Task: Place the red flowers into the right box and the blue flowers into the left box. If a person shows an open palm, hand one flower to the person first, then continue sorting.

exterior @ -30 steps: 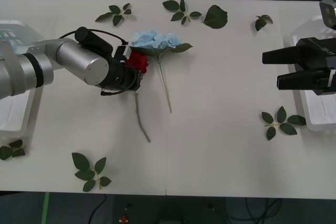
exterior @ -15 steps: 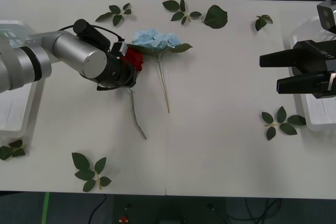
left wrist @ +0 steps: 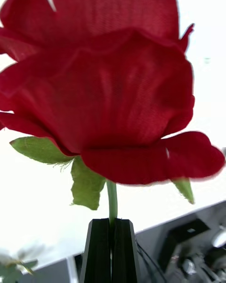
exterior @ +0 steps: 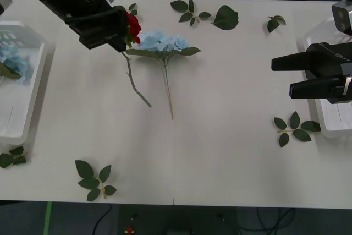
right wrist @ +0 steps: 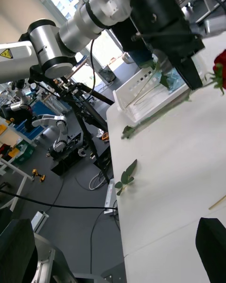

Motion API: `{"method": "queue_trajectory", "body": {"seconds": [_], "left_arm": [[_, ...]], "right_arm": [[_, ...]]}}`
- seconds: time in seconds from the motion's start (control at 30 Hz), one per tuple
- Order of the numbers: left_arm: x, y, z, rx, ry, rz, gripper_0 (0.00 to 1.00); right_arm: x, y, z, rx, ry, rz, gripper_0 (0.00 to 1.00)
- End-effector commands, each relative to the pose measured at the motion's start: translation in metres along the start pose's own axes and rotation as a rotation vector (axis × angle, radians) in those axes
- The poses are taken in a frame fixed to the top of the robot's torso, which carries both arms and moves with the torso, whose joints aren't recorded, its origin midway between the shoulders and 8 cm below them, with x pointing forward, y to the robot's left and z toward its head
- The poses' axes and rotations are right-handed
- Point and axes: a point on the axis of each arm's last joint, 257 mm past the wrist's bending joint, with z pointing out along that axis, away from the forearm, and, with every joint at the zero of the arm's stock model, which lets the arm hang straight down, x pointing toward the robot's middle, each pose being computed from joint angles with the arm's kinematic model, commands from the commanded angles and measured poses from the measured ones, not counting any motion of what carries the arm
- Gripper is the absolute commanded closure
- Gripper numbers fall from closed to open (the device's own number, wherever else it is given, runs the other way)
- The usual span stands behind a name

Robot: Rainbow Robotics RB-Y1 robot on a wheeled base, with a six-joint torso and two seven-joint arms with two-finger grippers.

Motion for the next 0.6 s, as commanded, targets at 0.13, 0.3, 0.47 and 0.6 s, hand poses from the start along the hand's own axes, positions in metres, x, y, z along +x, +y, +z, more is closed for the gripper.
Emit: {"method": "queue_trajectory", "body": {"seconds": [0.13,0.3,0.47,0.6], "left_arm": [[-0.006,-0.038,-0.102,0.122,-0.031,0.11,1.0],[-0.005,-0.106,-0.121,0.361,-0.049,0.158,1.0],[-0.007,-0.186,-0.14,0.658,-0.096,0.217,1.0],[-0.008,-0.23,-0.141,0.807,-0.157,0.306,1.0]], "right_arm": [[-0.019,0.01,0.006,-0.035,-0.031,-0.034,0.0],[-0.019,0.009,0.006,-0.033,-0.031,-0.033,0.0],[-0.019,0.01,0.006,-0.035,-0.029,-0.034,0.0],[-0.019,0.01,0.006,-0.035,-0.029,-0.034,0.0]]}}
